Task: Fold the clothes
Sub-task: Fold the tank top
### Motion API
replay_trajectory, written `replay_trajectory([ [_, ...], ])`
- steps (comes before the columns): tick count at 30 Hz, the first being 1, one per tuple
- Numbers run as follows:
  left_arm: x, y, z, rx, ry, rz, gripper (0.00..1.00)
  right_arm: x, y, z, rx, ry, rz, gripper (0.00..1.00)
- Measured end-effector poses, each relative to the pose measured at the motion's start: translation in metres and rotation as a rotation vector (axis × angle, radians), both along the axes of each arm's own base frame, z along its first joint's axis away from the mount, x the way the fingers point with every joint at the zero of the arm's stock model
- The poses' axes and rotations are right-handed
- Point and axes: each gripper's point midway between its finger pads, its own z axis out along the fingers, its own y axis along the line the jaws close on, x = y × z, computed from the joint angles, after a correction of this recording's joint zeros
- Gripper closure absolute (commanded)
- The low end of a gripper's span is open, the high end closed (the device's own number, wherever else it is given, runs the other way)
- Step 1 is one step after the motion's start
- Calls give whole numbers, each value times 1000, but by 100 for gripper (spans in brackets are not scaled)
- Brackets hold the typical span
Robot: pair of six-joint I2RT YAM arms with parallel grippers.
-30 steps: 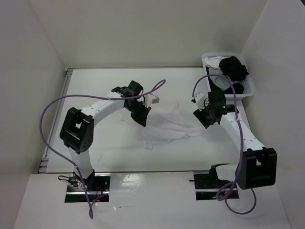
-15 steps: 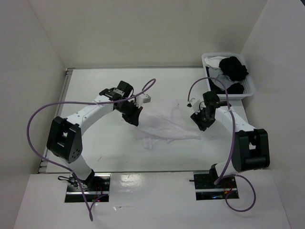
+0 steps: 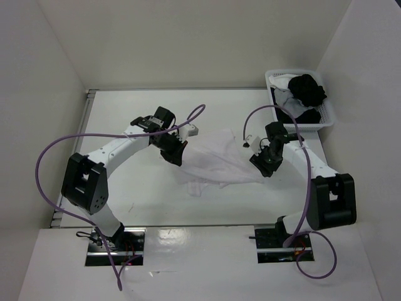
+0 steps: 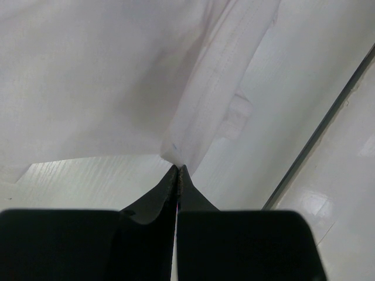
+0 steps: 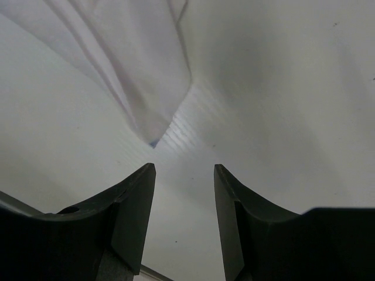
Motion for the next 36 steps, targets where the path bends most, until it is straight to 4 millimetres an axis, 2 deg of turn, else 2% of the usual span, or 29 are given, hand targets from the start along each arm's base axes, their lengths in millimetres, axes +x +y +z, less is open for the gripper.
replay_trajectory([
  [13, -3, 2, -3, 9, 11, 0, 100, -15, 32, 4, 30, 21, 153, 47],
  [17, -3, 3, -3, 14, 8, 2, 100, -15, 33, -1, 35, 40, 156, 47],
  [25, -2, 4, 1, 16, -7, 5, 100, -21, 32, -27, 24, 129, 155, 47],
  [31, -2, 5, 0, 20, -10, 7, 100, -20, 33, -28, 25, 129, 159, 47],
  [36, -2, 5, 0, 22, -11, 8, 100, -22, 34, -32, 24, 133, 164, 51],
])
